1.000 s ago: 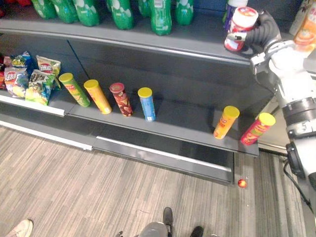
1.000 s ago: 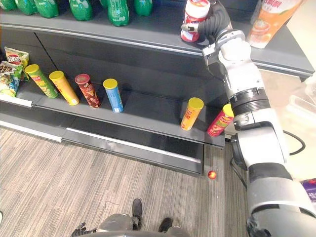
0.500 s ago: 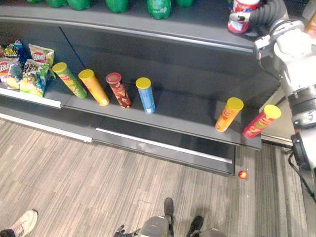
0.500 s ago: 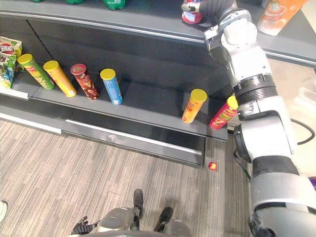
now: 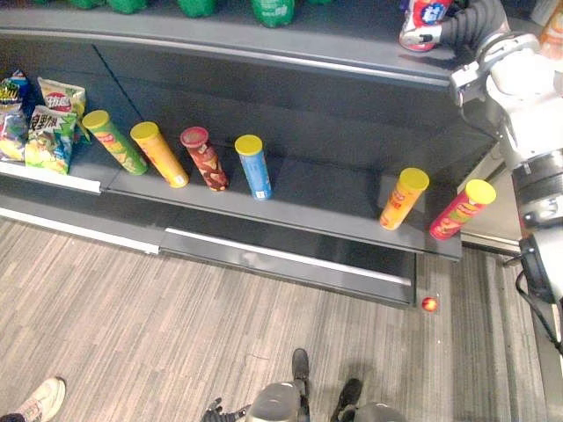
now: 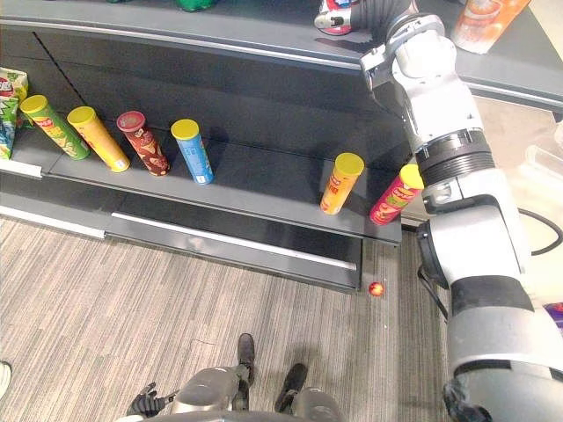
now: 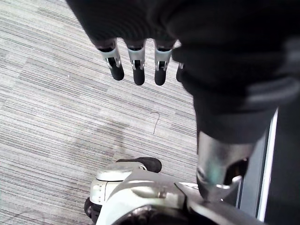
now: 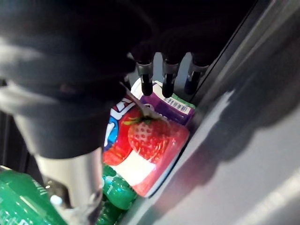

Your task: Put the gum and the chips on the shelf.

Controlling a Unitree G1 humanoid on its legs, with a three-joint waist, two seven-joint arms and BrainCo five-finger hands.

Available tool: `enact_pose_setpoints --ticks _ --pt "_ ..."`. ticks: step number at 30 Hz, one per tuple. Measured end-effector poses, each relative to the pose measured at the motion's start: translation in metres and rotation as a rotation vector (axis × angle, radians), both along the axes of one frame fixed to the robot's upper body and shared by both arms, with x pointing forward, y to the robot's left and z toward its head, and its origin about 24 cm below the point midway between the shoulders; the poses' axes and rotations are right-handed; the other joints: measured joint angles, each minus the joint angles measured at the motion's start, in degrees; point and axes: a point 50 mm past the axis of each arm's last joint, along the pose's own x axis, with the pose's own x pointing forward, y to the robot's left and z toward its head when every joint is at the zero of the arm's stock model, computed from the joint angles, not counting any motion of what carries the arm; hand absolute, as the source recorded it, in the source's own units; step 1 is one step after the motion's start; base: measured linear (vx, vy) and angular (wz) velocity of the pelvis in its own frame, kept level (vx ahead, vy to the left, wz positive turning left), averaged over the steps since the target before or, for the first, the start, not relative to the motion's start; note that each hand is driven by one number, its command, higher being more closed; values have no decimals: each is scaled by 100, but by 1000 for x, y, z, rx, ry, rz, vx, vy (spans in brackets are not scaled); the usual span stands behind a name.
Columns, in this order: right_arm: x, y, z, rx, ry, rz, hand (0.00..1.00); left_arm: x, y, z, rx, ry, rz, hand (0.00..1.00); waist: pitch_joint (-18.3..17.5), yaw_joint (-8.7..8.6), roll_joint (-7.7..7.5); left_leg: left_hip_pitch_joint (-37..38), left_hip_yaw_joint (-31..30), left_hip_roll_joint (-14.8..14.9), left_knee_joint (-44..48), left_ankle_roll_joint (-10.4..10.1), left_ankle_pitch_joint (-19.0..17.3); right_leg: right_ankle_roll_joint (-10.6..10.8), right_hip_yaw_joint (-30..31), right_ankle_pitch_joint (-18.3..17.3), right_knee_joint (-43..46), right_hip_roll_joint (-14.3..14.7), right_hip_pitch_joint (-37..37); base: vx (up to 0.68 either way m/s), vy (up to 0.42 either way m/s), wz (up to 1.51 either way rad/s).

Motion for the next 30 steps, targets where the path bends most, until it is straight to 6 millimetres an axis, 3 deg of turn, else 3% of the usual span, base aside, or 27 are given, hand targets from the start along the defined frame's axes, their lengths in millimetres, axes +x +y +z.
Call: enact_pose_setpoints --ticks 10,23,30 --pt "4 -3 -6 25 24 -4 0 0 0 0 2 3 -1 0 -1 1 -3 77 122 22 0 3 5 -10 94 24 -8 9 34 30 27 -6" --pt "-1 -6 3 73 -53 -8 0 -1 2 0 12 8 -11 0 -22 -7 -38 206 138 79 -2 -36 31 -43 107 70 -109 78 196 10 6 0" --pt "-4 -5 8 107 -83 17 0 -4 5 0 22 17 -10 0 -149 -8 -174 213 151 111 -3 -60 45 -60 126 109 -218 129 235 24 11 -1"
